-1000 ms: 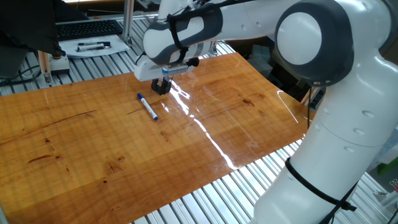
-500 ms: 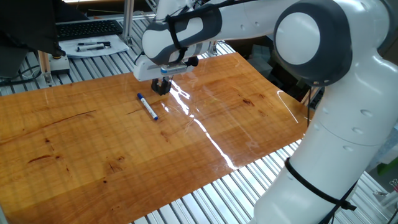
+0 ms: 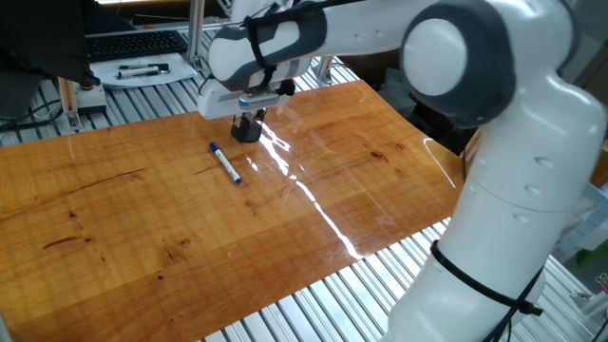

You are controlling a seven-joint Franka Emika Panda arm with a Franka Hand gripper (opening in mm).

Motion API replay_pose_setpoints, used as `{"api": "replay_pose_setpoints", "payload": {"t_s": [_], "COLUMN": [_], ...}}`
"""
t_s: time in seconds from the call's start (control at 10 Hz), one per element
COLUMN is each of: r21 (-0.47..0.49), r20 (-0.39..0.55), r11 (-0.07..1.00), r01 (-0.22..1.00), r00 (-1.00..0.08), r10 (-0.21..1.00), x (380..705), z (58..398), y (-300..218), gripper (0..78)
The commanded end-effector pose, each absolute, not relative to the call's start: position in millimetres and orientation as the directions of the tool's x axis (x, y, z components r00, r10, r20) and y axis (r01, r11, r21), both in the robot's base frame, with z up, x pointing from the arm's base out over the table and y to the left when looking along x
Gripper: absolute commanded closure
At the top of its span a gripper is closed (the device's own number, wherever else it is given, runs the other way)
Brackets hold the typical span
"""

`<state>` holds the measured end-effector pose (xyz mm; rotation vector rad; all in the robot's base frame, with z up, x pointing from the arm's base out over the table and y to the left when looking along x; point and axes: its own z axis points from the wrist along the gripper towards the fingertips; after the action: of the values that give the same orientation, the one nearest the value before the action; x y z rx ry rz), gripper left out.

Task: Put the pen into the pen holder

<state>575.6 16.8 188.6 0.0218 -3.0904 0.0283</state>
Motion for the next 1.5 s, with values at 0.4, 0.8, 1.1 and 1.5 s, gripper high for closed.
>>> {"api": "replay_pose_setpoints", "payload": {"t_s": [0.4, 0.8, 1.1, 1.5], "r21": [-0.014, -0.009, -0.008, -0.011], "r20": [0.049, 0.026, -0.007, -0.047], "r11": [0.998, 0.998, 0.998, 0.998], "r01": [-0.066, -0.064, -0.062, -0.059], "r00": [-0.997, -0.998, -0.998, -0.997], "r10": [-0.066, -0.064, -0.062, -0.059], "x": [587.7, 580.9, 582.7, 582.5], "z": [163.2, 133.6, 115.7, 95.7], "y": [1.0, 6.5, 9.2, 10.4], "gripper": [77.6, 77.6, 77.6, 77.6]}}
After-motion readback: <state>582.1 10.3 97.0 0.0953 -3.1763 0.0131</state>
